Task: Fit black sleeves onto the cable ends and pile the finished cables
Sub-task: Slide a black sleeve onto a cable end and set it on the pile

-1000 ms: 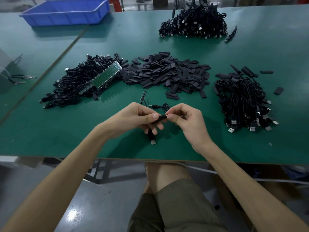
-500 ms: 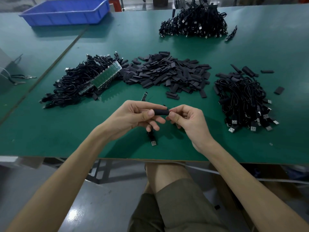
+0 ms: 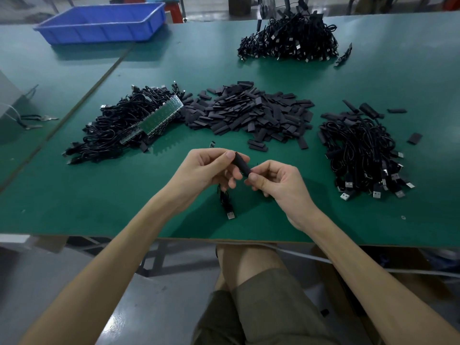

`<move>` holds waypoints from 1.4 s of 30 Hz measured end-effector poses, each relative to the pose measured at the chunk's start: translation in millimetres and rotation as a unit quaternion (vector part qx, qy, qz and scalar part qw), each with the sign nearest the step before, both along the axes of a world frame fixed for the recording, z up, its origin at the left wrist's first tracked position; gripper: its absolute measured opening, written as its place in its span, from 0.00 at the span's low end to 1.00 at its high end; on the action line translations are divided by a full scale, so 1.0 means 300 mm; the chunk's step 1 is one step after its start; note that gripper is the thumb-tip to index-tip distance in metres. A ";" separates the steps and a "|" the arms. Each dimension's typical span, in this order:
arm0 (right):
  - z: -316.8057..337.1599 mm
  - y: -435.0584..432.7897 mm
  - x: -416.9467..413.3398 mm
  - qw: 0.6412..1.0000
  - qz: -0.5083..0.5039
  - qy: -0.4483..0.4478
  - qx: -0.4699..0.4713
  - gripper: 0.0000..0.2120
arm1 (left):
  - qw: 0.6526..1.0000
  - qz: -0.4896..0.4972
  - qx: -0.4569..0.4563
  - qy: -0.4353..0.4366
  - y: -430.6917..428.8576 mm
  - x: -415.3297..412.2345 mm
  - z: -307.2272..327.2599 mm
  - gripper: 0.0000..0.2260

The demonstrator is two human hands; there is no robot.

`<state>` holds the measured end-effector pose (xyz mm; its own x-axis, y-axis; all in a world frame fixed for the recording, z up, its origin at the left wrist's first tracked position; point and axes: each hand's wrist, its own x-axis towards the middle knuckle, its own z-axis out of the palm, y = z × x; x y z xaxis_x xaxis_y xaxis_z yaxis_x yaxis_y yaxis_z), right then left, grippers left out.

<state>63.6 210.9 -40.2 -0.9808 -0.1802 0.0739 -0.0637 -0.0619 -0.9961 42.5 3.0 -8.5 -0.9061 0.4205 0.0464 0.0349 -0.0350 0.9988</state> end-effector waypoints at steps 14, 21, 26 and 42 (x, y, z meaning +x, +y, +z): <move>0.016 0.024 -0.015 0.970 -0.124 -0.024 -0.207 0.10 | 0.843 0.058 -0.453 0.283 0.145 -0.024 -0.025 0.17; 0.027 0.037 -0.031 0.948 -0.179 -0.041 -0.261 0.09 | 0.773 0.068 -0.476 0.414 0.191 -0.068 0.002 0.08; 0.023 0.030 -0.047 0.939 -0.201 -0.085 -0.267 0.12 | 0.880 0.107 -0.348 0.304 0.227 -0.139 0.090 0.02; 0.014 0.015 -0.019 0.993 -0.089 -0.044 -0.057 0.21 | 0.982 0.036 -0.174 -0.059 0.696 -0.227 0.147 0.10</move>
